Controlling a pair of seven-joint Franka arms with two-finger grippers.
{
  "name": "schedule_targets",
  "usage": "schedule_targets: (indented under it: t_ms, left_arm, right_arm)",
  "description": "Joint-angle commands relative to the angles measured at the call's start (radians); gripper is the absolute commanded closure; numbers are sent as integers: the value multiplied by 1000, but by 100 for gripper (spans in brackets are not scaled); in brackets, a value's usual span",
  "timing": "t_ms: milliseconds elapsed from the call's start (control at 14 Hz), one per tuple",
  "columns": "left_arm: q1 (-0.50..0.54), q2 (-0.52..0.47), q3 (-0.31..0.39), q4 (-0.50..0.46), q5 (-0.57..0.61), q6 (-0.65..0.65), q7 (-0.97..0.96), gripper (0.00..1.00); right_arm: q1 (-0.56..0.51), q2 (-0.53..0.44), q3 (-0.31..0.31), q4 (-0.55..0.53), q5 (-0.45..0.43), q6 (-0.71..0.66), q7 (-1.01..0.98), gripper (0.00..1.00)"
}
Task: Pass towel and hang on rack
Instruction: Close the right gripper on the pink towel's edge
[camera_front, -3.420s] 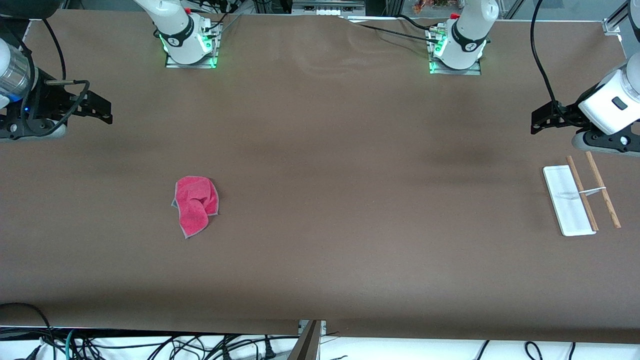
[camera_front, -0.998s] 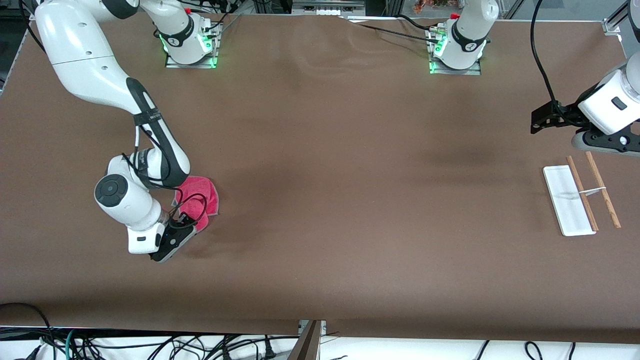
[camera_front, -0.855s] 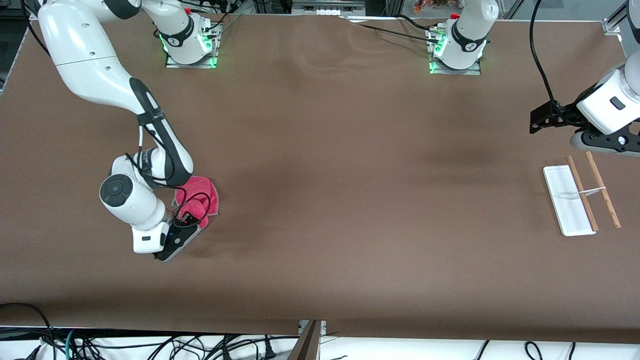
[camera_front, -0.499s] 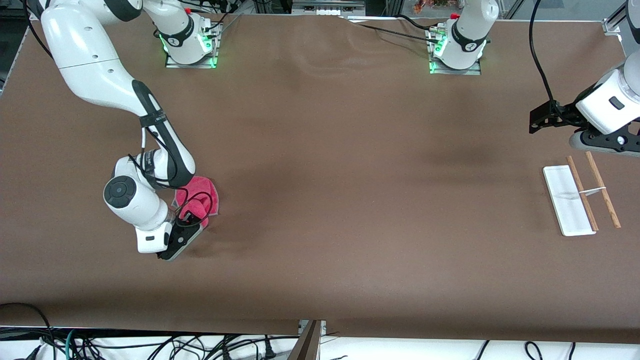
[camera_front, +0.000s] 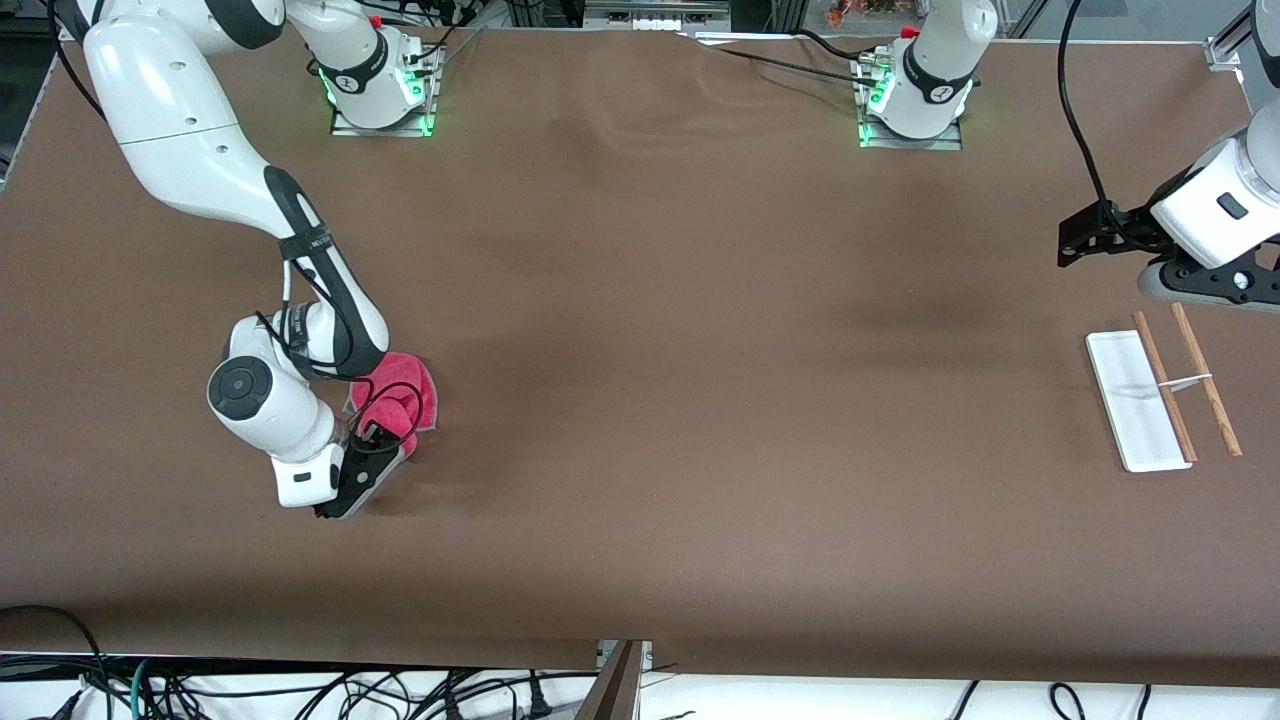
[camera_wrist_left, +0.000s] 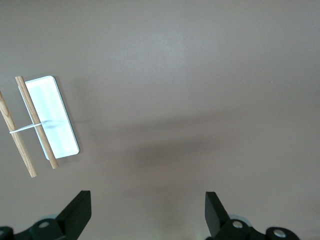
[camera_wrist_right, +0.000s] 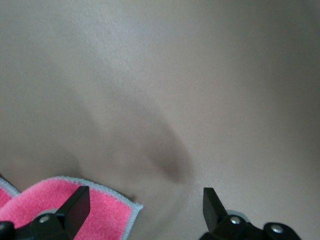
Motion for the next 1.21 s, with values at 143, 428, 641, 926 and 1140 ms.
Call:
schedule_targets:
  t_ms: [143,428,641,926,1140]
  left_arm:
    - [-2,-17,-2,-7,23,-7,12,0]
    - [-2,-15,-1,-7,21,-7,12,0]
    - [-2,-15,-1,-7,23,-7,12,0]
    - [-2,-17,-1,-7,21,-7,12,0]
    - [-2,-15,-1,-7,23,-7,14,0]
  right_arm:
    - [-9,7,8,13,-16,-59,-17,0]
    - [-12,2,10,15,-11,-101,-17,0]
    - [-14,4,10,15,-11,-104,-16,0]
    - [-14,7,10,15,-9,-104,-16,2]
    - [-12,7,10,15,-8,-104,-14,18]
